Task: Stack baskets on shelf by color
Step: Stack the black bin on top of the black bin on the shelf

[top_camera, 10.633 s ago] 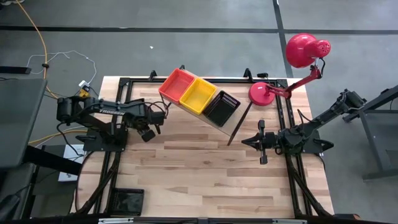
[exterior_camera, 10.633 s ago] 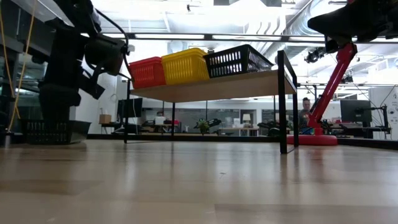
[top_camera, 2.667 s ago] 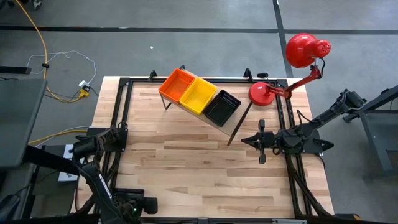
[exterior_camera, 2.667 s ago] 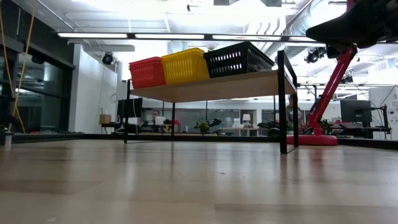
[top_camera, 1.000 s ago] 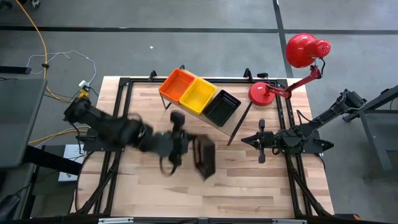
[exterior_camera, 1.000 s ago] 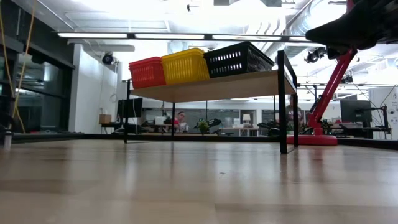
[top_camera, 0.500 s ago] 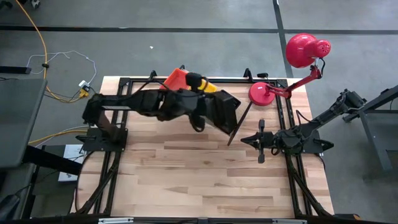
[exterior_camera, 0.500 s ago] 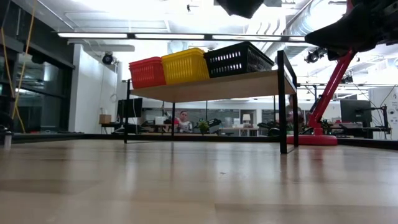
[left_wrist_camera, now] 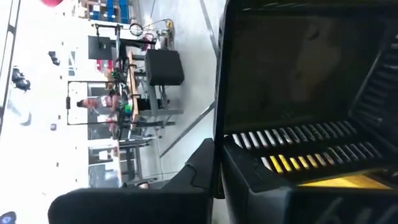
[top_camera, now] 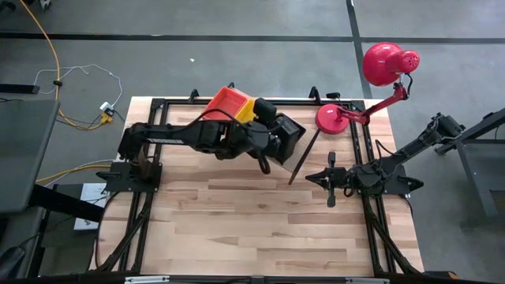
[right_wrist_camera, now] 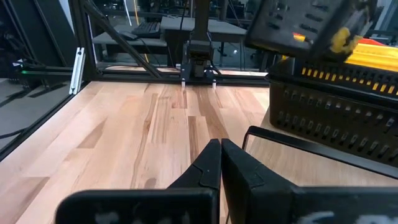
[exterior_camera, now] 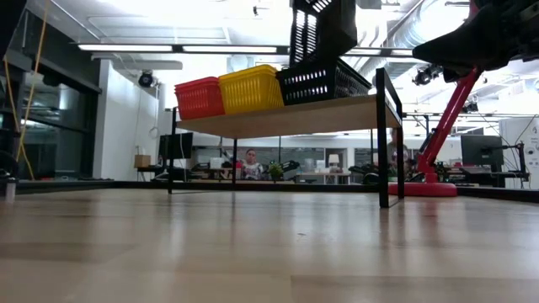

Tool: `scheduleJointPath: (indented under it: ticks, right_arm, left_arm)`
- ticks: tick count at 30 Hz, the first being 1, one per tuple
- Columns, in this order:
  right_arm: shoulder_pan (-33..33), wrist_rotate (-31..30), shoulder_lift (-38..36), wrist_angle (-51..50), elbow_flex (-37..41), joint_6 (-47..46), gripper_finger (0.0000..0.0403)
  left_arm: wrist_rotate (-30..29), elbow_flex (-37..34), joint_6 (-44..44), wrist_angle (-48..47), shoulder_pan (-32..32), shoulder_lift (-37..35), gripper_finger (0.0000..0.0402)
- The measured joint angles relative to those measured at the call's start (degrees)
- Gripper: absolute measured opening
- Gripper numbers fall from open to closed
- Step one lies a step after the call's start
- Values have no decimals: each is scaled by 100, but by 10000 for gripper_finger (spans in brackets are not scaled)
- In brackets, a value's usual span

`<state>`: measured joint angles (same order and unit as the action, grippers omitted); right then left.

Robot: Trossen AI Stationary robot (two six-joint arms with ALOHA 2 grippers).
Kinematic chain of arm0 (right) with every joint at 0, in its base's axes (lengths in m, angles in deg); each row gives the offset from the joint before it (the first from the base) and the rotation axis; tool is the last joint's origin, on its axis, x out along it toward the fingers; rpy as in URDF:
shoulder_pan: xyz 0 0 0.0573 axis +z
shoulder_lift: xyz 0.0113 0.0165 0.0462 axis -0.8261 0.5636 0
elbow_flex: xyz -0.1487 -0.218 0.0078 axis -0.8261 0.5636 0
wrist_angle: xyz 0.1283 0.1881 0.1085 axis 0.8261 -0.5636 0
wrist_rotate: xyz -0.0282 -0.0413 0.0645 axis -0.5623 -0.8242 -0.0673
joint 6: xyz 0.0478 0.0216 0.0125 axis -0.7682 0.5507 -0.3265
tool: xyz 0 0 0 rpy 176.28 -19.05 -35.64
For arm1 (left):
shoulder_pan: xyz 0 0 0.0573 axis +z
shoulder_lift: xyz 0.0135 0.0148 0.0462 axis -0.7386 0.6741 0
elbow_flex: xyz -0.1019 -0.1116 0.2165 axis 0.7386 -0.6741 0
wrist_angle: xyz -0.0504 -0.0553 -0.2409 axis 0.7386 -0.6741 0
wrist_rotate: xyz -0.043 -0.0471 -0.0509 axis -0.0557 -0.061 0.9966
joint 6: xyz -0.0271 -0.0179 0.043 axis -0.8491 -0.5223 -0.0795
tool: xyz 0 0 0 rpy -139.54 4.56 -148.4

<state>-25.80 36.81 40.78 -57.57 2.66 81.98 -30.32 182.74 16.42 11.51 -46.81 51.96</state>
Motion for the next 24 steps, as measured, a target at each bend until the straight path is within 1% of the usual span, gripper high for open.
scheduleJointPath:
  ticks: [4,14,21,24]
  right_arm:
    - [1,0,0,0,0,0,0]
    - [1,0,0,0,0,0,0]
    - [-1,0,0,0,0,-2,0]
    - [-1,-2,0,2,0,-102,0]
  left_arm:
    - [-115,0,224,-62,0,8,0]
    - [-151,0,895,-121,-97,8,0]
    - [-66,0,989,-134,-125,9,0]
    - [-230,0,953,-146,-91,99,0]
